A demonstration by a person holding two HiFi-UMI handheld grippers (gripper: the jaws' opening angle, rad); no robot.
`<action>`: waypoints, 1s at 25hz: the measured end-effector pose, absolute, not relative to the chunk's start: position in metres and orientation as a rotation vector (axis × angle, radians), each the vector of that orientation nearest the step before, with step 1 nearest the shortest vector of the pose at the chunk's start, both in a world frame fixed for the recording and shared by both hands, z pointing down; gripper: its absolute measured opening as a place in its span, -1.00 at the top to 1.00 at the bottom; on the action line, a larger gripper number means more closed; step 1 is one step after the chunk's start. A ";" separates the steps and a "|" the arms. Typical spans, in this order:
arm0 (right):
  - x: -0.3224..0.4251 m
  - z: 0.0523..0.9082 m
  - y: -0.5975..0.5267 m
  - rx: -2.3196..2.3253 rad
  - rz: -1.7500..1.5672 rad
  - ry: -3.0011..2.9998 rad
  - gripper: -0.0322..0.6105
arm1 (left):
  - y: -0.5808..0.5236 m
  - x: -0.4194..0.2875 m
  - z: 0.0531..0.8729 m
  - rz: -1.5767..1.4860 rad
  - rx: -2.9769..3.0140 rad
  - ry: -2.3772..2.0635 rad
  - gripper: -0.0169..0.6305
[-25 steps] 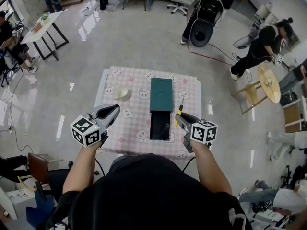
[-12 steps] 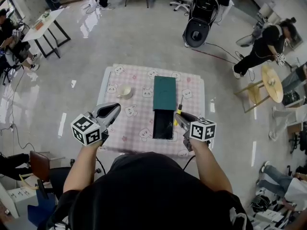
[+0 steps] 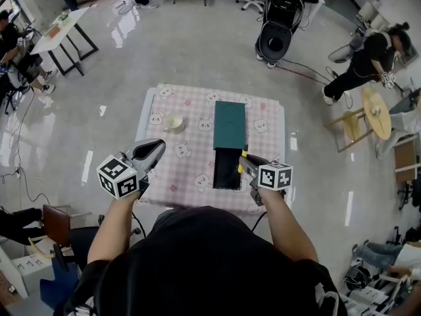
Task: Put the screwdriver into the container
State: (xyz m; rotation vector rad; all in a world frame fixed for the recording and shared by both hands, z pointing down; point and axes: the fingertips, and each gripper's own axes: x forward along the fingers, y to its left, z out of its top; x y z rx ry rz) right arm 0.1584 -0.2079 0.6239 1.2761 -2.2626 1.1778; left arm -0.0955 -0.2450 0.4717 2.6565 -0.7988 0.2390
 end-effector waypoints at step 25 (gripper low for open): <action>0.138 0.704 -0.199 1.219 1.321 -2.107 0.58 | -0.261 -0.113 0.496 0.280 2.616 -0.780 0.91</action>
